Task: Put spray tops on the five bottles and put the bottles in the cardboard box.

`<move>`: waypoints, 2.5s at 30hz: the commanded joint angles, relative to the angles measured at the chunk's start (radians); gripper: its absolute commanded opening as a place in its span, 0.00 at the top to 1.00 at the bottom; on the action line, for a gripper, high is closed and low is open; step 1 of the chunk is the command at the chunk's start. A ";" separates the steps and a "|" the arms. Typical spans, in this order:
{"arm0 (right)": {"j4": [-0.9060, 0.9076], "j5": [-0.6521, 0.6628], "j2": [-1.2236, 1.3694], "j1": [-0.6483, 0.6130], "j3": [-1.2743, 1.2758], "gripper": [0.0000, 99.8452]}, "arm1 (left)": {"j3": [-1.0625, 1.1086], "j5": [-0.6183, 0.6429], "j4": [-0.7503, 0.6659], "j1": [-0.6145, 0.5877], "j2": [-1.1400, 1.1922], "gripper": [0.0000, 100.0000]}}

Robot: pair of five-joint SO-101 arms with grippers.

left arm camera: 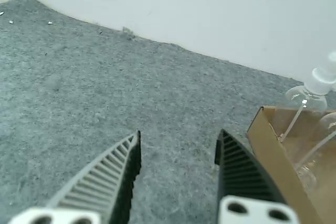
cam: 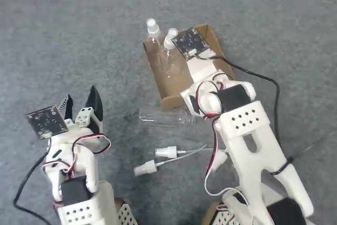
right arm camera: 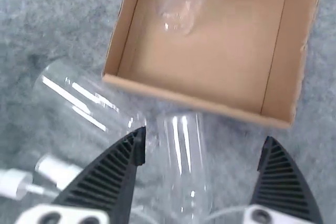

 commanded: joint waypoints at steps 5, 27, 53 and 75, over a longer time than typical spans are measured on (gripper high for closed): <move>0.194 0.071 -0.067 0.054 -0.011 0.71 | -0.008 -0.006 -0.032 -0.009 -0.017 0.79; 0.513 0.339 -0.067 0.143 0.120 0.71 | -0.008 -0.006 -0.034 -0.009 -0.017 0.78; 0.492 0.641 -0.058 0.254 0.342 0.71 | -0.008 -0.006 -0.034 -0.009 -0.017 0.78; 0.200 0.644 -0.058 0.341 0.609 0.76 | -0.008 -0.006 -0.034 -0.009 -0.017 0.78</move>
